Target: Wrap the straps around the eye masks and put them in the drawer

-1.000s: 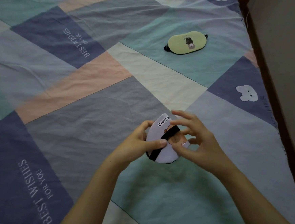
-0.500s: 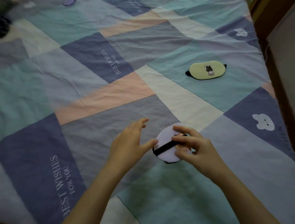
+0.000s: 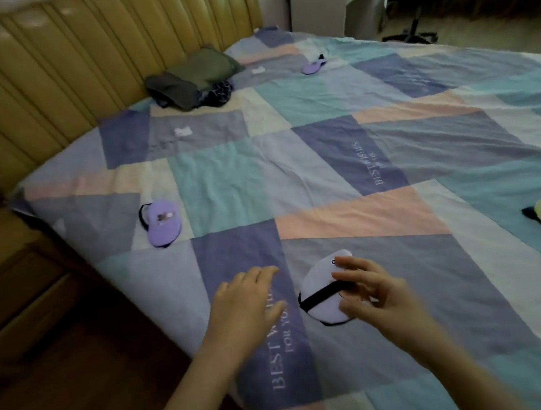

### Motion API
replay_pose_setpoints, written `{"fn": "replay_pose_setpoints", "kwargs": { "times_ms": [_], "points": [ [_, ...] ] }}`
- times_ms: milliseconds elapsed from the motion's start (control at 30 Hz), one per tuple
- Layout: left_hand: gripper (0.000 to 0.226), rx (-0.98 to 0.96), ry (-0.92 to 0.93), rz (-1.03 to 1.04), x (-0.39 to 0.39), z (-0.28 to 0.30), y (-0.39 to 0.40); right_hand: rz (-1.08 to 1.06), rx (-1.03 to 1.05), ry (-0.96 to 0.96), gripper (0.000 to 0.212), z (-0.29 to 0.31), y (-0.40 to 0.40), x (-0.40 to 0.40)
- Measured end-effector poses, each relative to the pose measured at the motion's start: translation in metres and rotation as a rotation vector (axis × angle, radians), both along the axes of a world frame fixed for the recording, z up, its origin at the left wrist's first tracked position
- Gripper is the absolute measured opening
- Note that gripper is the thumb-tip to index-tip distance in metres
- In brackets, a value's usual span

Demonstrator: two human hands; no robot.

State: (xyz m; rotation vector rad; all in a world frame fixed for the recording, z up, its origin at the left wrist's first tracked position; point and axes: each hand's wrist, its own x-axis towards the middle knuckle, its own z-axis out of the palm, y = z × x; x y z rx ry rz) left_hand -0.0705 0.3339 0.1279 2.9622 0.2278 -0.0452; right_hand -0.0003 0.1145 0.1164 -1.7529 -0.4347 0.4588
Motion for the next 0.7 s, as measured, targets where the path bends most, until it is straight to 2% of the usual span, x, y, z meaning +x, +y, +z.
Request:
{"fn": "replay_pose_setpoints", "kwargs": {
  "times_ms": [233,433,700],
  "points": [
    [0.051,-0.010,-0.060,0.194,-0.080,0.002,0.190,0.240,0.045,-0.044,0.041,-0.008,0.235,-0.040],
    [0.045,-0.050,-0.030,0.326,-0.166,-0.011,0.363,0.470,0.014,-0.075,0.039,-0.024,0.440,-0.088],
    [0.051,-0.198,-0.055,0.559,-0.232,-0.044,0.509,0.757,-0.057,-0.069,0.044,-0.057,0.636,-0.117]
  ]
}}
